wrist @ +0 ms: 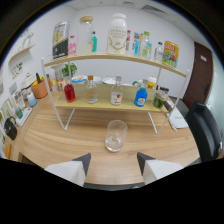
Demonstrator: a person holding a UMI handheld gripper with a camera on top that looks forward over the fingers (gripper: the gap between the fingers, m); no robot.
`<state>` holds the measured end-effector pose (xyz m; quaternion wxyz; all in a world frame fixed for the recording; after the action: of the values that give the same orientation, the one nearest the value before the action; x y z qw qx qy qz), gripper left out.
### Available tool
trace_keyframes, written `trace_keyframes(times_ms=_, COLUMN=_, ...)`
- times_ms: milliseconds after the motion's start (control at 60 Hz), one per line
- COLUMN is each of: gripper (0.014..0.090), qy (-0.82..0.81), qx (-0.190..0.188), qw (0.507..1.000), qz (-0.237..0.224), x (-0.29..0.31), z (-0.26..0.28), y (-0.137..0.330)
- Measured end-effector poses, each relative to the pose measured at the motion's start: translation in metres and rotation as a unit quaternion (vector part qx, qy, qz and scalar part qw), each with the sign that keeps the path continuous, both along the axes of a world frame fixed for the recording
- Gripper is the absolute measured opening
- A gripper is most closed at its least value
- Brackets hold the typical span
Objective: Make me a cup of Mojito.
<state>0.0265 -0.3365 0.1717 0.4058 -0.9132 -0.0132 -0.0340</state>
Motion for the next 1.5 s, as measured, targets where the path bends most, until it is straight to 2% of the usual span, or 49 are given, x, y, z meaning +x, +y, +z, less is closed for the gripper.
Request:
trace_keyframes(times_ms=233, gripper=0.0858, qy=0.003, qx=0.001, qw=1.0, qz=-0.008, x=0.051, z=-0.006, y=-0.029)
trace_keyframes(times_ms=400, gripper=0.0862, qy=0.021, qx=0.027, qw=0.999, qz=-0.02, x=0.102, z=0.009, y=-0.018)
trace_keyframes(times_ms=633, gripper=0.0853, qy=0.038, qx=0.068, qw=0.997, qz=-0.006, x=0.155, z=0.038, y=0.055)
trace_keyframes(times_ms=783, gripper=0.0851, qy=0.038, qx=0.073, qw=0.997, qz=0.006, x=0.175, z=0.044, y=0.107)
trace_keyframes(times_ms=967, gripper=0.0837, qy=0.048, qx=0.058, qw=0.997, qz=0.02, x=0.182, z=0.032, y=0.151)
trace_keyframes(times_ms=1017, gripper=0.0802, qy=0.051, qx=0.052, qw=0.997, qz=0.022, x=0.183, z=0.027, y=0.159)
trace_keyframes(times_ms=1200, gripper=0.0593, qy=0.063, qx=0.018, qw=0.998, qz=0.016, x=0.186, z=0.003, y=0.176)
trace_keyframes(times_ms=1333, gripper=0.0375, qy=0.072, qx=0.008, qw=0.997, qz=0.014, x=0.184, z=-0.003, y=0.181)
trace_keyframes(times_ms=1350, gripper=0.039, qy=0.072, qx=0.006, qw=0.997, qz=0.013, x=0.185, z=-0.004, y=0.181)
trace_keyframes(times_ms=1367, gripper=0.0351, qy=0.07, qx=0.004, qw=0.997, qz=0.01, x=0.186, z=-0.004, y=0.181)
trace_keyframes(times_ms=1383, gripper=0.0261, qy=0.069, qx=0.002, qw=0.998, qz=0.008, x=0.187, z=-0.005, y=0.181)
trace_keyframes(times_ms=1467, gripper=0.0184, qy=0.068, qx=-0.005, qw=0.998, qz=0.005, x=0.188, z=-0.008, y=0.181)
trace_keyframes(times_ms=1500, gripper=0.0184, qy=0.068, qx=-0.006, qw=0.998, qz=0.003, x=0.188, z=-0.008, y=0.181)
